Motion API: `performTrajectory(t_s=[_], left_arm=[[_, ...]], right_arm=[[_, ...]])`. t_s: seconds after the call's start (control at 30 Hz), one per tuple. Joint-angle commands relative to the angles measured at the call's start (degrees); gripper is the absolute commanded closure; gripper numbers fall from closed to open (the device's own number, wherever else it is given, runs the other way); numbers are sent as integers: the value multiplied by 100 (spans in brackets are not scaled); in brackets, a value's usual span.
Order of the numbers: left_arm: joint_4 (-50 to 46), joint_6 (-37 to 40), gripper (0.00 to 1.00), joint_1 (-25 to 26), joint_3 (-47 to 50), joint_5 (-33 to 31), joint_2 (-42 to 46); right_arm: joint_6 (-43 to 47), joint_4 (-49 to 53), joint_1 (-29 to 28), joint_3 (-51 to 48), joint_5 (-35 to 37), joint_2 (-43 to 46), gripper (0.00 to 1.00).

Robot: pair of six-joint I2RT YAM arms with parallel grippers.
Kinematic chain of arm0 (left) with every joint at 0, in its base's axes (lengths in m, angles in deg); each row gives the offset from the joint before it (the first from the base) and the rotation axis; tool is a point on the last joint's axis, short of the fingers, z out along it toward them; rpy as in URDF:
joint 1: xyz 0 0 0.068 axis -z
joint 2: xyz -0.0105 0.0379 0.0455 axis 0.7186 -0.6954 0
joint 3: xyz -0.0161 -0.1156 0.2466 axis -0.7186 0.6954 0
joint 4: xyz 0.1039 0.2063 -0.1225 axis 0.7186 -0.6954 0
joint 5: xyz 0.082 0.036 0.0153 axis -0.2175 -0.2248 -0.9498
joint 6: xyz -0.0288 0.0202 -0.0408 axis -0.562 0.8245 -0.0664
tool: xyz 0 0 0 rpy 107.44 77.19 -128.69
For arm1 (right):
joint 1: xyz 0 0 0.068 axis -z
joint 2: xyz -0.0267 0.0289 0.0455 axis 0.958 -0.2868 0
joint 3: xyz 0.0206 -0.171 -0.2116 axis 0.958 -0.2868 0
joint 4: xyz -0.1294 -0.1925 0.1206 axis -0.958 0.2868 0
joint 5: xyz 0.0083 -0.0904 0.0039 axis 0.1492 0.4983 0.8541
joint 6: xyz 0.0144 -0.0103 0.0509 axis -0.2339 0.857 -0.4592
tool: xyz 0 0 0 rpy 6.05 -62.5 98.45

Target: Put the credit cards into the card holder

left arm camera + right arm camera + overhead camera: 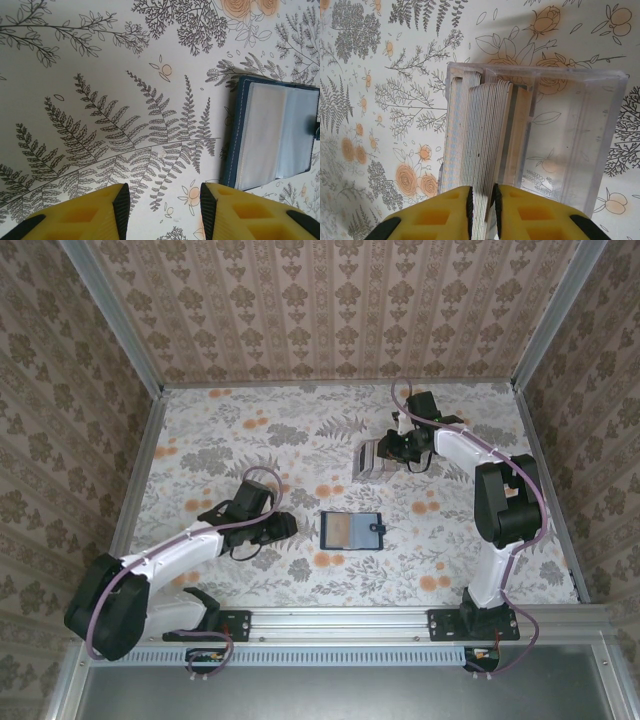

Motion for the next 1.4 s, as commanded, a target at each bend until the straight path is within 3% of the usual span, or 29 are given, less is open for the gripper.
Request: performTrajectory(t_s=[0.0, 0.5, 1.07, 1.37], left_arm=[[-43, -78, 56, 11, -123, 0, -64], [-51, -31, 56, 83, -330, 52, -368], [-28, -34, 56, 215, -534, 97, -773], [18, -5, 56, 268, -604, 62, -897]], right_arm=[[-62, -79, 4, -20, -213, 247, 76], [-209, -356, 15, -220, -273, 387, 78], [-271, -394, 22, -225, -269, 325, 98], [-373, 383, 18, -151, 1073, 369, 100]])
